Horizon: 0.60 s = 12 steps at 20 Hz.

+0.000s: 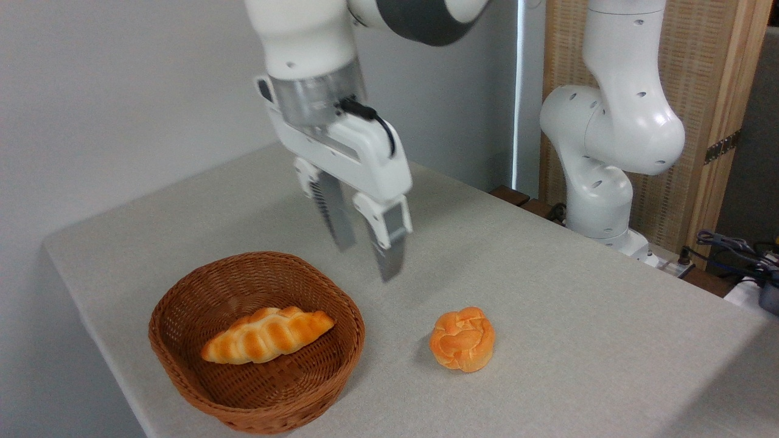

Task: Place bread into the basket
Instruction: 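Move the open gripper over the round orange bun and lower it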

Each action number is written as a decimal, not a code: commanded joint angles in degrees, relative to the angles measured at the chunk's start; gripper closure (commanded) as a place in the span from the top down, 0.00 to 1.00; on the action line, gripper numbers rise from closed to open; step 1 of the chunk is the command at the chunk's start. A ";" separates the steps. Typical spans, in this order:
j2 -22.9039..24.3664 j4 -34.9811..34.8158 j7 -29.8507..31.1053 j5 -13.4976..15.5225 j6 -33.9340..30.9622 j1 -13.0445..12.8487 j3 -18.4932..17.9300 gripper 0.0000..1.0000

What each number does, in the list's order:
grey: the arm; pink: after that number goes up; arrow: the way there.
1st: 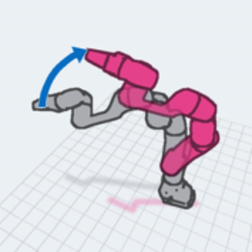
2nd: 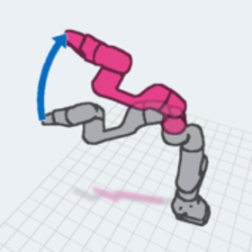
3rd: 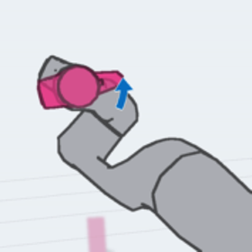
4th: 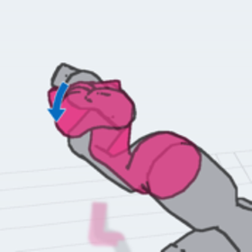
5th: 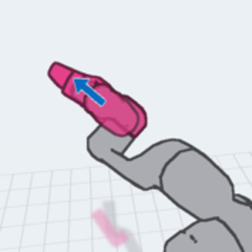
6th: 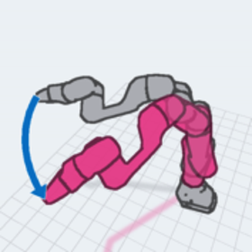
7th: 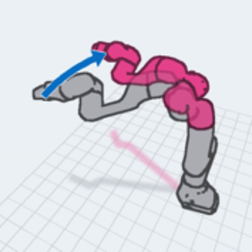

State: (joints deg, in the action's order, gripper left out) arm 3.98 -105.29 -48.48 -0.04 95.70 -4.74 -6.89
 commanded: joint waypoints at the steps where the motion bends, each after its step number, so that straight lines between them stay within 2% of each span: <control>1: 4.02 -7.11 -5.31 -2.07 1.60 1.23 -2.24 1.00; 4: 4.02 -10.44 -6.80 -2.68 2.21 1.40 -2.43 1.00; 6: 3.84 -13.43 -7.68 -5.40 4.13 1.75 -2.52 1.00; 12: 3.58 -19.24 -9.00 -5.85 12.66 1.93 -4.01 1.00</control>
State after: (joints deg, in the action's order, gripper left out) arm 6.36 -121.39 -55.65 -4.95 104.86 -2.90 -10.25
